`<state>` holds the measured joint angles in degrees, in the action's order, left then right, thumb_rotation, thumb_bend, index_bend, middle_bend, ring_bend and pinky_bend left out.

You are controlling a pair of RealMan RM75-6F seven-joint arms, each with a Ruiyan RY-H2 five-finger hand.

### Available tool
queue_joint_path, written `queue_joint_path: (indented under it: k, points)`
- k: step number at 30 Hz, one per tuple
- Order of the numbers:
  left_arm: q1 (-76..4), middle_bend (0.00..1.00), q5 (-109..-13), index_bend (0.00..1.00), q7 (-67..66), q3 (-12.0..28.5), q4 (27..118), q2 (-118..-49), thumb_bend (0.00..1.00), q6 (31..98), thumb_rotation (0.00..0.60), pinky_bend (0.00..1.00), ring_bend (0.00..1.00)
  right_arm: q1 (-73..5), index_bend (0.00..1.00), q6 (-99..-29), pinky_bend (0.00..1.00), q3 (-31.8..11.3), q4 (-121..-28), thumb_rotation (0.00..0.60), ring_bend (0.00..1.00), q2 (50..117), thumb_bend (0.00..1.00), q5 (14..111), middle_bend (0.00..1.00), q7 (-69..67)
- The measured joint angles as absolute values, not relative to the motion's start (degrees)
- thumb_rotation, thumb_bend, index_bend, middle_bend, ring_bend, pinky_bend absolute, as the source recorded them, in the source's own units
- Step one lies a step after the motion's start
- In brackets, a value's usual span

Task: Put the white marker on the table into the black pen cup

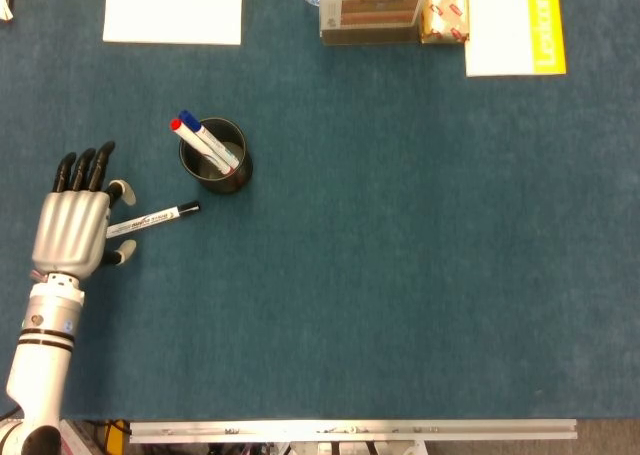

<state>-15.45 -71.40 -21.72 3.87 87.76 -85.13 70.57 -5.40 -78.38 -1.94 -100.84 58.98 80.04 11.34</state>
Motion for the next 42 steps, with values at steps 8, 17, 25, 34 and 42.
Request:
queue_joint_path:
  k: [8,17,25,34,42]
  points:
    - [-16.6,0.0,-65.5,0.45,-24.5,5.9,88.1,-86.5,0.15,69.0,0.494,0.0,0.0,-5.4,0.34,-78.5,0.69,-2.0,-101.0,0.6,0.45,58.9,0.57,80.1,0.38,11.3]
    - [-18.0,0.0,-62.9,0.46,-26.0,6.5,86.7,-89.1,0.15,68.1,0.482,0.0,0.0,-5.1,0.34,-79.6,0.69,-2.2,-101.3,0.6,0.45,58.4,0.57,80.5,0.38,10.9]
    - [-18.6,0.0,-61.2,0.47,-28.0,6.2,86.0,-90.4,0.15,68.0,0.476,0.0,0.0,-3.9,0.35,-83.8,0.69,-3.4,-102.3,0.6,0.45,57.0,0.57,81.3,0.39,9.7]
    - [-19.5,0.0,-60.5,0.51,-28.1,6.1,84.2,-91.9,0.15,67.4,0.477,0.0,0.0,-3.1,0.35,-85.5,0.69,-4.1,-103.0,0.6,0.45,55.7,0.57,82.1,0.39,8.3]
    - [-19.8,0.0,-59.9,0.51,-27.9,6.1,83.7,-91.9,0.15,67.2,0.478,0.0,0.0,-3.1,0.35,-85.1,0.69,-4.0,-103.0,0.6,0.45,55.8,0.57,82.1,0.39,8.6]
